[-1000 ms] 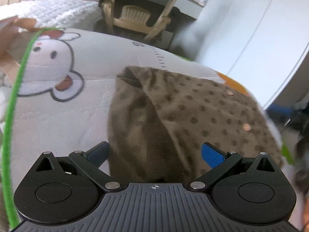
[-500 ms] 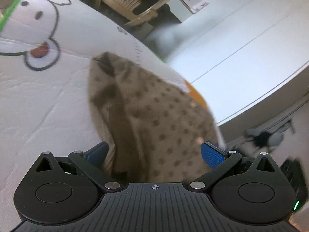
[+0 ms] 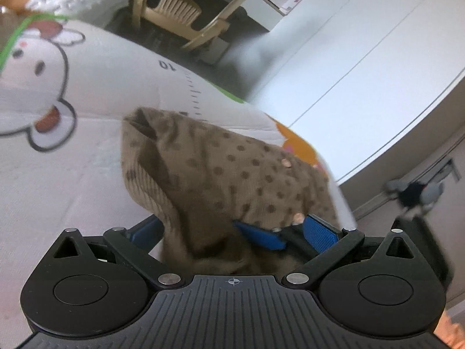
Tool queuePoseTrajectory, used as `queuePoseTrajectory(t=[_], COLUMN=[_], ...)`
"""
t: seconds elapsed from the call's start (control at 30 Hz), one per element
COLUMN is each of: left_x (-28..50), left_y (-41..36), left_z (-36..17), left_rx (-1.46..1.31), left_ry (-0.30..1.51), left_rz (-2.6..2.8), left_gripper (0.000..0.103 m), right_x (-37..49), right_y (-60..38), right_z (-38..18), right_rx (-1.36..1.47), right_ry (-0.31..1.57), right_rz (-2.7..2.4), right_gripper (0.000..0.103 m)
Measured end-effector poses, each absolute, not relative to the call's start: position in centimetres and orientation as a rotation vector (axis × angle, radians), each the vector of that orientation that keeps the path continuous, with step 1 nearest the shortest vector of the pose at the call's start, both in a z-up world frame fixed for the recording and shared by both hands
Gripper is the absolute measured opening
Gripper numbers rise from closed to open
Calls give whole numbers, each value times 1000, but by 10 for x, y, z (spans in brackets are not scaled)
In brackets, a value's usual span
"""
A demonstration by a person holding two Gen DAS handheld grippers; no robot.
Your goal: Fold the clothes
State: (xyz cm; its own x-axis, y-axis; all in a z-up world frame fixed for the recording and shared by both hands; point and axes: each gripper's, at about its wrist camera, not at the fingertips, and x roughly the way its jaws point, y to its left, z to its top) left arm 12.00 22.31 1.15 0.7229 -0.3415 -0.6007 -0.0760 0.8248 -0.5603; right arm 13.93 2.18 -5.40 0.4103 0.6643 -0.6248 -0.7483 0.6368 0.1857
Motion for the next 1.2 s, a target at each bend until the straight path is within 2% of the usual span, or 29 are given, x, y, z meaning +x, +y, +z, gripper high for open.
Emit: queuePoseTrajectory(t=[0.17,0.43,0.53,0.57,0.67,0.7,0.73,0.77,0.8,0.9,1.03,1.2], left_x=[109,126,142,147,156,158,160,160,159,148,148,177], left_y=[232,255,250,249,241,238,235,234,233,260,292,287], left_z=[12,-29,-28,-26,-8,-3,3,6,10,10,2,-22], left_rx=[-558,-834,-883,-897,-901,-891,-882,-863,-844,-823,-824,-948], left_ry=[755,787,765,756,718,713,707,710,714,688,703,739], left_rz=[-100,-184,-239,-256,-315,-329,-343,-337,-330,-207,-23,-71], left_gripper=[103,103,103,103,103,103,103,103,103,103,103,103], right_x=[140,99,85,83,77,80,87,93,103,115,106,104], right_y=[17,40,44,47,56,61,63,65,64,48,45,38], right_z=[-54,-59,-56,-57,-57,-58,-58,-57,-56,-47,-43,-39], right_rx=[-81,-415,-491,-510,-566,-567,-549,-530,-491,-372,-363,-326], right_ry=[733,559,484,467,412,410,415,421,441,475,453,428], right_rz=[904,888,855,849,829,828,818,806,776,771,810,839], right_gripper=[60,61,70,77,79,77,70,38,14,12,11,9])
